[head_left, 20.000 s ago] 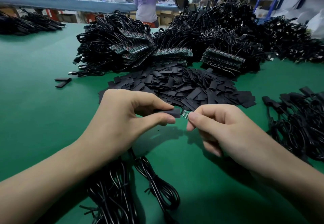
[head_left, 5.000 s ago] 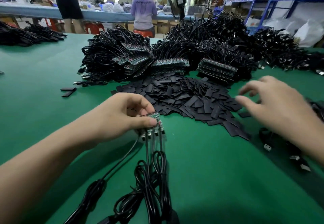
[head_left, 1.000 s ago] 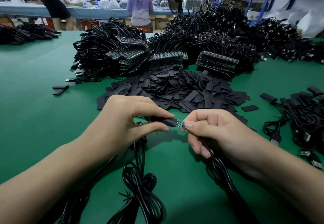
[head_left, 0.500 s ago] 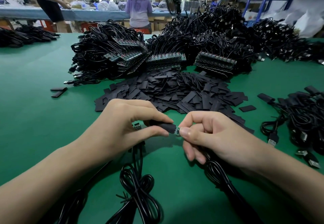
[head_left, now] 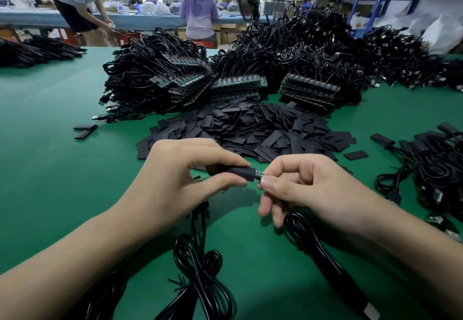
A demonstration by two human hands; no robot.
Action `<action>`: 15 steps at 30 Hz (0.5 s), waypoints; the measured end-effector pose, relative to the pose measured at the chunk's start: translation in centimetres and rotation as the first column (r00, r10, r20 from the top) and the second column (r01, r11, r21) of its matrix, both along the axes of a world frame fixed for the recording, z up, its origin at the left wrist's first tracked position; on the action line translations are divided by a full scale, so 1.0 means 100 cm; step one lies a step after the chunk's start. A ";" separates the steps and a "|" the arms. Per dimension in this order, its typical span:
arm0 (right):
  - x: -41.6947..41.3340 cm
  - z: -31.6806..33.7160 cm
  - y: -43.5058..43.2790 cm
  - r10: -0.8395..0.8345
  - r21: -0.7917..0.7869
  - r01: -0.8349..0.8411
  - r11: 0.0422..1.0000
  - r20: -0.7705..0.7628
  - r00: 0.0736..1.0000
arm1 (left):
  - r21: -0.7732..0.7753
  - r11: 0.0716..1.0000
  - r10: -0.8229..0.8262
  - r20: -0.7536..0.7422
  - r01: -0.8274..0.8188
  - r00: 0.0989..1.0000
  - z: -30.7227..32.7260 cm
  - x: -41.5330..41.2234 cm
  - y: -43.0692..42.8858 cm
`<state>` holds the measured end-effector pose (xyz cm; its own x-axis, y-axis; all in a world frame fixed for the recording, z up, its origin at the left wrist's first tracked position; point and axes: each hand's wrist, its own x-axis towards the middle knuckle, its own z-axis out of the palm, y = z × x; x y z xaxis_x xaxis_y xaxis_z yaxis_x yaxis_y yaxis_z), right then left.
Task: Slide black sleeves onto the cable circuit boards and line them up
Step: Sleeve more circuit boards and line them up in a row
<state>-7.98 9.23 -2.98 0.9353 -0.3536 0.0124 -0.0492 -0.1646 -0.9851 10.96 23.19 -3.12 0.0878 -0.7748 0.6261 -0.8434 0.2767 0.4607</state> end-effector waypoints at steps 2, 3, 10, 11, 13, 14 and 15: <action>0.000 0.000 0.001 -0.005 0.000 0.005 1.000 -0.003 1.000 | 0.003 1.000 -0.010 -0.007 0.010 1.000 0.000 0.000 0.000; 0.000 0.001 0.001 -0.005 0.002 0.005 1.000 -0.009 1.000 | 0.003 1.000 -0.016 -0.004 0.016 1.000 0.000 0.000 0.001; 0.000 0.000 0.002 0.015 0.049 -0.013 0.999 -0.031 0.999 | -0.003 0.998 -0.060 0.092 0.061 0.994 -0.001 -0.003 0.001; 0.000 -0.001 0.002 0.016 0.049 -0.015 0.999 -0.032 0.999 | 0.003 0.998 -0.067 0.097 0.067 0.993 -0.001 -0.003 0.001; 0.001 -0.001 0.003 0.016 0.044 -0.015 0.999 -0.024 1.000 | 0.008 0.998 -0.066 0.100 0.066 0.993 0.000 -0.004 0.001; 0.001 0.000 0.003 0.015 0.042 -0.014 0.999 -0.016 1.000 | 0.004 0.998 -0.059 0.106 0.059 0.993 0.000 -0.004 0.001; 0.001 0.000 0.003 0.011 0.040 -0.010 0.999 -0.008 1.000 | -0.004 0.999 -0.049 0.111 0.050 0.993 0.001 -0.003 0.001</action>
<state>-7.88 9.58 -3.00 0.9389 -0.3439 -0.0089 -0.0554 -0.1258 -0.9905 10.62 23.27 -3.04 -0.0209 -0.7721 0.6351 -0.8743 0.3223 0.3630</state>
